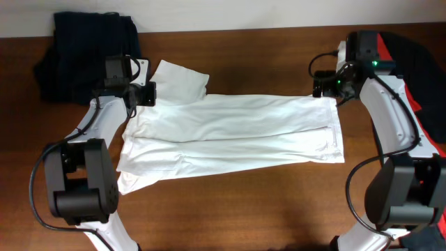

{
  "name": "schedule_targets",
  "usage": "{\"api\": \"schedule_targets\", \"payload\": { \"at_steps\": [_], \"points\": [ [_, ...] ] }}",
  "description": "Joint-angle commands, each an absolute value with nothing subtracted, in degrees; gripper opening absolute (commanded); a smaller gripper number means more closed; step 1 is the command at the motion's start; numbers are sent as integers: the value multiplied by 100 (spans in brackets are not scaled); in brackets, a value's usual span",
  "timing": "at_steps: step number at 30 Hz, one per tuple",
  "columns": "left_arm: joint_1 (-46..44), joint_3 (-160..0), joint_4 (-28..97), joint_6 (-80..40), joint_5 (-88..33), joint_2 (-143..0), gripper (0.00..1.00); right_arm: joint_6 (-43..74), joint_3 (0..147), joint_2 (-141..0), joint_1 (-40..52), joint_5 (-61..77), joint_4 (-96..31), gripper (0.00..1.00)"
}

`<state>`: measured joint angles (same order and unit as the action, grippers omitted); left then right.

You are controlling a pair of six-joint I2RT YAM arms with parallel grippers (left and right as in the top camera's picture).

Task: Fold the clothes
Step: 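Grasp the shirt's top edge near the collar with both grippers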

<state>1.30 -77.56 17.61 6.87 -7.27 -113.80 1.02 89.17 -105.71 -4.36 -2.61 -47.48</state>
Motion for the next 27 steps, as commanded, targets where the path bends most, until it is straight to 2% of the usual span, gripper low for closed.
{"api": "schedule_targets", "payload": {
  "at_steps": [1,6,15,19,20,22,24,25,26,27],
  "points": [
    [154,-7806,1780,740,-746,-11290,0,-21,9028,-11043,-451,-475,-4412,99],
    [154,-7804,1903,740,-744,-11290,0,-23,9028,-11799,-451,-456,-3905,99],
    [154,-7804,1918,738,-746,-11290,0,89,9028,-12352,-451,-322,-3461,99],
    [154,-7804,1920,738,-746,-11290,0,89,9028,-12479,-451,-327,-3402,93],
    [154,-7804,1920,738,-746,-11290,0,89,9028,-12490,-454,-325,-3400,88],
    [154,-7804,1920,738,-746,-11290,0,89,9028,-12503,-451,-325,-3402,71],
    [154,-7804,1920,738,-746,-11290,0,89,9028,-12510,-451,-327,-3400,64],
    [154,-7804,1920,738,-746,-11290,0,89,9028,-12510,-454,-327,-3402,50],
    [154,-7804,1920,738,-746,-11290,0,89,9028,-12510,-454,-327,-3404,43],
    [154,-7804,1920,738,-746,-11290,0,91,9028,-12510,-454,-327,-3402,41]
  ]
}}
